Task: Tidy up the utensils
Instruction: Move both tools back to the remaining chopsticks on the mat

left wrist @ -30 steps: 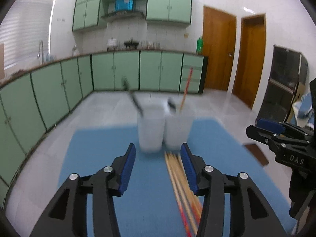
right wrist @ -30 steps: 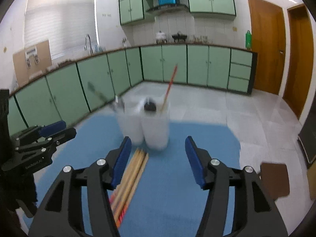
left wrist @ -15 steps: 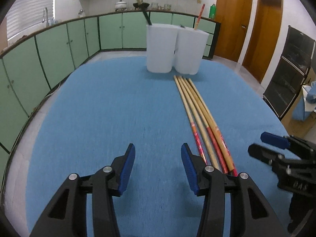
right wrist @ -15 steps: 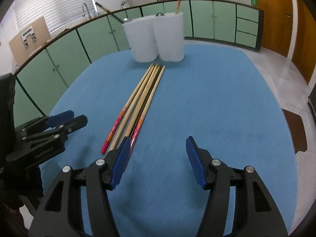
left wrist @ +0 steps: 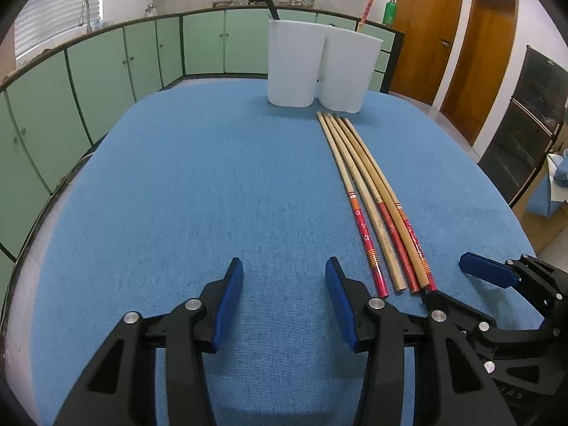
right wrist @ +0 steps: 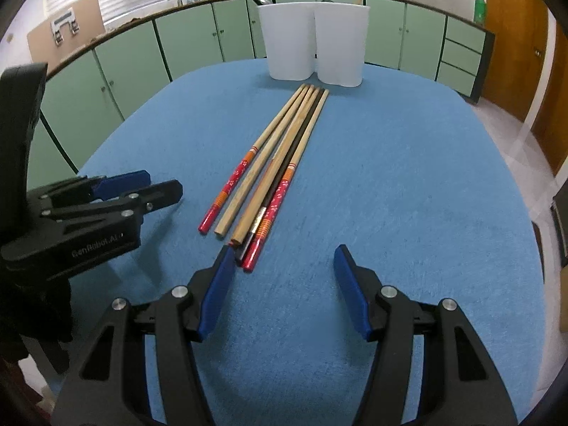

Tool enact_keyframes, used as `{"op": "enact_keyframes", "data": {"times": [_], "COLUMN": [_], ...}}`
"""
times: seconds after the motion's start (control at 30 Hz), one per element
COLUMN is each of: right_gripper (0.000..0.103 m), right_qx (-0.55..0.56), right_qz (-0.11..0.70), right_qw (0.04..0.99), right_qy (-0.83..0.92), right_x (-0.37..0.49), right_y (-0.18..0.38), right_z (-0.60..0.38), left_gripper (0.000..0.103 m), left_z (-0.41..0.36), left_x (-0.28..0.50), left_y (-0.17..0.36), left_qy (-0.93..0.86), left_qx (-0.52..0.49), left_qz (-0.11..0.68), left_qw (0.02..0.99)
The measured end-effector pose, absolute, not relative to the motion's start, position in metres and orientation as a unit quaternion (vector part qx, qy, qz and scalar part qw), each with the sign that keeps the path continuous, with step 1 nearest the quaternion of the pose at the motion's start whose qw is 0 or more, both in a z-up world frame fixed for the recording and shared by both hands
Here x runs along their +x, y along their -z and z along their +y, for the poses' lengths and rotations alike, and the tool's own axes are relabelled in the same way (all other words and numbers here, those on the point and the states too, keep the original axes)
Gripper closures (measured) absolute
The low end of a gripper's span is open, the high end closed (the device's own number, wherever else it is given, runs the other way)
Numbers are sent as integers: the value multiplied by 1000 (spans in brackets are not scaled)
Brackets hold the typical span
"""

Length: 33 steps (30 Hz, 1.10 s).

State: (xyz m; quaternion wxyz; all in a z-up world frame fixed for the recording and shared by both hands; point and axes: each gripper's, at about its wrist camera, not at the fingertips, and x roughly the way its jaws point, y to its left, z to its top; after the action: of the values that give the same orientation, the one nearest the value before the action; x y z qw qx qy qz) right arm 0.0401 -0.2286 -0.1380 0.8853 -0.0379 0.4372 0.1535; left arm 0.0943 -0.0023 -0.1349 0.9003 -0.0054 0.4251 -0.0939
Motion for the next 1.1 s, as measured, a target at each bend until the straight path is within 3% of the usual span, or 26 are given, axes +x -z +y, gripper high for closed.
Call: {"op": "enact_keyframes", "data": {"times": [0.37,0.57,0.87,1.1], "right_gripper": [51,61,63,65], "right_qx": [-15,-13,53,44], "right_qz": [436,437,442,440], "right_qw": [893,891,885,888], "right_qy": [-110,-124,-134,-129], "right_x": [44,41,37,35], "right_y": [138,141,138,137], "right_z": [-259,-253,-275,-272], "left_gripper": [55,55,55,55], "left_z": [-2,-2,0,0], "left_x": [94,95,95,96], "left_y": [136,135,137,137], "left_qy": [93,91,89,89], "left_qx": [-6,-4,-8,-7], "left_qz": [426,425,425,425], "left_qw": [900,901,901,901]}}
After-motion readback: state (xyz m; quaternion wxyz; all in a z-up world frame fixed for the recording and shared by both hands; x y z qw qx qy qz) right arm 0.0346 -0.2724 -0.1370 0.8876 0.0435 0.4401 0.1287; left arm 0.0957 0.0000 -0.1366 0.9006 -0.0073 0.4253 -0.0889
